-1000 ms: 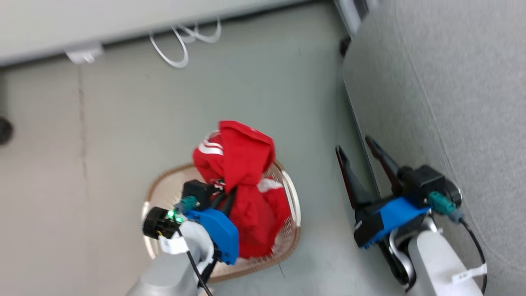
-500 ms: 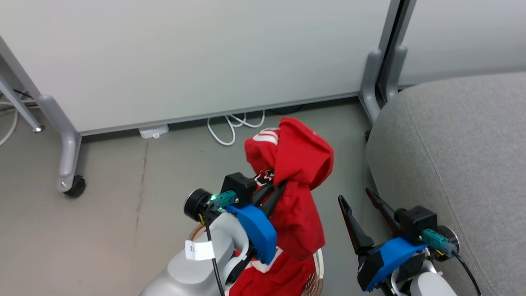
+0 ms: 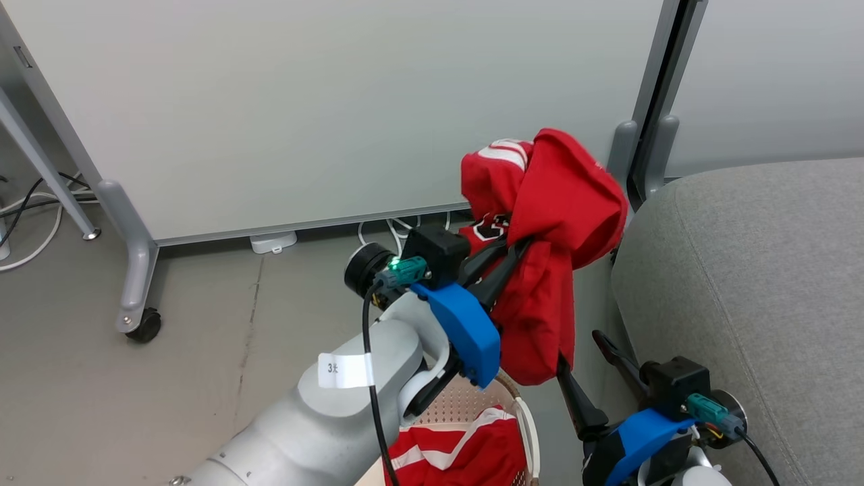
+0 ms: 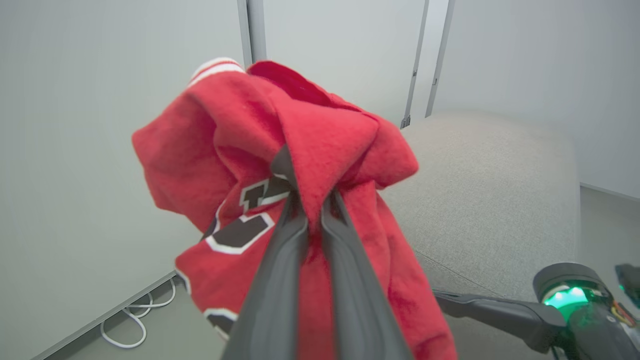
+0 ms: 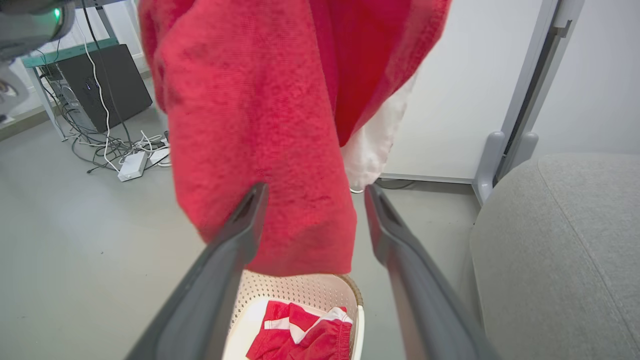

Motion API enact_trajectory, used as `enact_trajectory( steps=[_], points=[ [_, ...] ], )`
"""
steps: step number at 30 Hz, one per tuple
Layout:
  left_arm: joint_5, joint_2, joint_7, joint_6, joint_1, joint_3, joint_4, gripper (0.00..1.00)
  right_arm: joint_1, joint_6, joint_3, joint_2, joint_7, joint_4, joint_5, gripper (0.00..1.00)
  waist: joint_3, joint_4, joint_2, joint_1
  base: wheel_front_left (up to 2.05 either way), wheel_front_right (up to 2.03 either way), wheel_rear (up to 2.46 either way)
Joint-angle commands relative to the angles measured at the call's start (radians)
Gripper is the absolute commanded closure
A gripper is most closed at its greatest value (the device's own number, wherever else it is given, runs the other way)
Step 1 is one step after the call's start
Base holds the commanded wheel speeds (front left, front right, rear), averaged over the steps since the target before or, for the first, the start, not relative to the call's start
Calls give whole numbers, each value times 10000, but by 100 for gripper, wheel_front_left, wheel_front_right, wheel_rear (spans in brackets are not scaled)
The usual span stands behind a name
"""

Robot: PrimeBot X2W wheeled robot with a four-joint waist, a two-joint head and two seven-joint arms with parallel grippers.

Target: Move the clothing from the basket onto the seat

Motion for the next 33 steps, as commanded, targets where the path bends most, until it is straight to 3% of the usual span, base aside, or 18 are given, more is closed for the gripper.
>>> enact_trajectory(
  steps=[1,13,27,33],
  points=[
    [-131,-2,-15,121,-185,-161,-67,100,102,4,50,-34,3,-56,38,0,-4,-21,-1,2,0,0,0],
    [-747,-1,-102,302,-430,-734,264,100,82,4,318,-34,107,-352,-64,0,81,-147,-1,2,0,0,0],
    [-1062,-3,-151,253,-517,-776,785,100,403,4,728,-35,970,-2222,-75,0,284,-352,-1,2,0,0,0],
    [-1064,-3,-155,246,-572,-770,634,100,239,4,716,-35,1304,-1917,-65,0,369,-331,-1,2,0,0,0]
  ],
)
